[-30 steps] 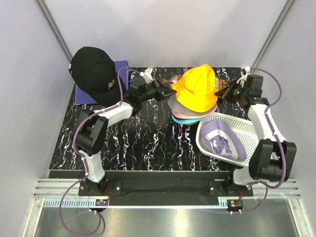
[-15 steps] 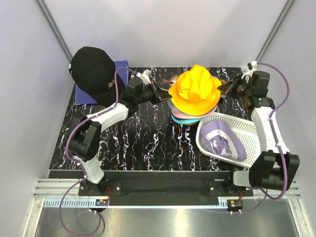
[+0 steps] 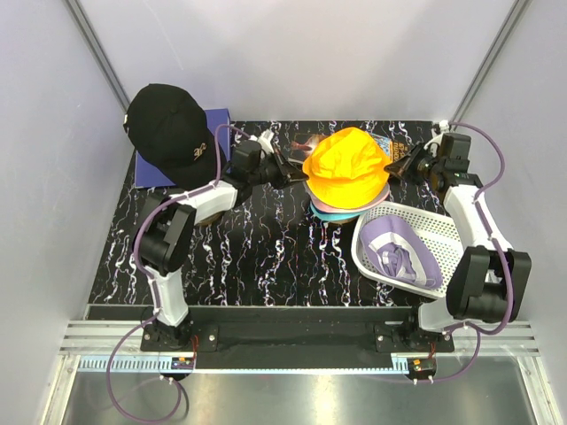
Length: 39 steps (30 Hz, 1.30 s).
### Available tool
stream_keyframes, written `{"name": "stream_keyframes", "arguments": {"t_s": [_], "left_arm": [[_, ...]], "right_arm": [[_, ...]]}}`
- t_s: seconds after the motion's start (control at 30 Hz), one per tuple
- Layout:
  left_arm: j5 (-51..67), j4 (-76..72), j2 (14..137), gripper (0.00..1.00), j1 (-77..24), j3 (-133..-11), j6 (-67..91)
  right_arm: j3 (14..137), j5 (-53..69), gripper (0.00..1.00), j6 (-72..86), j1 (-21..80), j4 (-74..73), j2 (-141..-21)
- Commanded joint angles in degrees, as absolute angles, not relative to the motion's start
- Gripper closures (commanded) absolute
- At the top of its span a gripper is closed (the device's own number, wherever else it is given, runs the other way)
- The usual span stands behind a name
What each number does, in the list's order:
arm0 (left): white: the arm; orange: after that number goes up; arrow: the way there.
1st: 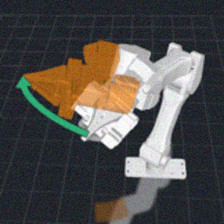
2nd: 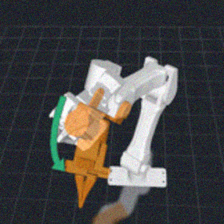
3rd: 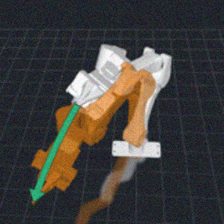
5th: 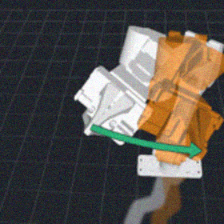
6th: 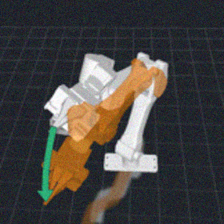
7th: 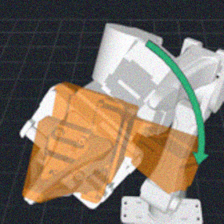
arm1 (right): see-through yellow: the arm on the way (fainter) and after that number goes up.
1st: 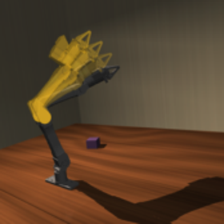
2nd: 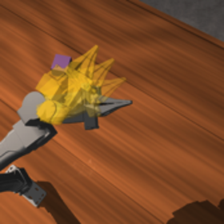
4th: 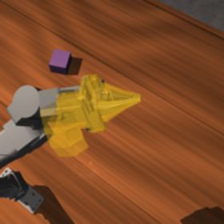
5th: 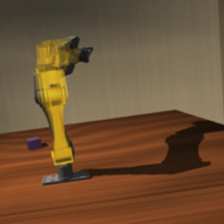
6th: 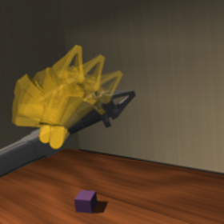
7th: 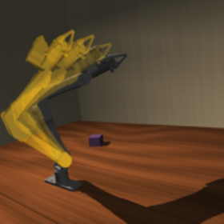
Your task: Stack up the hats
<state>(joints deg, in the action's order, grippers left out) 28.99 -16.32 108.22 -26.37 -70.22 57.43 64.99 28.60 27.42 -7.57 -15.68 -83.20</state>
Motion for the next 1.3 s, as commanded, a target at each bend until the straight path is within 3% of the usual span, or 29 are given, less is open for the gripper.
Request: {"name": "stream_keyframes", "arguments": {"t_s": [0.0, 0.57, 0.73, 1.1, 1.17, 1.2, 1.27], "left_arm": [[27.6, -16.4, 110.6, 1.00, -25.0, -73.0, 57.3], [24.3, -0.1, 115.8, 1.00, -24.8, -80.0, 48.1], [21.5, 4.7, 118.9, 1.00, -24.7, -89.4, 41.8], [20.5, 6.9, 126.0, 0.99, -23.4, -104.9, 36.6], [20.8, 6.9, 125.7, 0.76, -22.9, -105.9, 36.9], [20.7, 6.9, 124.4, 0.70, -22.9, -105.8, 37.5], [20.6, 6.9, 122.9, 0.57, -22.2, -105.2, 37.8]], "right_arm": [[66.9, 27.5, 1.00, 27.6, -7.6, -13.9, -86.0], [62.5, 21.2, 1.00, 20.5, -3.5, -26.0, -84.2], [62.2, 18.5, 1.00, 17.6, 1.5, -28.4, -83.9], [62.8, 24.3, 0.98, 13.8, 6.5, -24.6, -85.7], [62.5, 24.3, 0.88, 14.3, 6.5, -24.8, -85.2], [62.2, 23.8, 0.72, 14.4, 6.5, -25.0, -84.0], [61.0, 21.5, 0.57, 14.0, 6.5, -26.6, -81.3]]}}
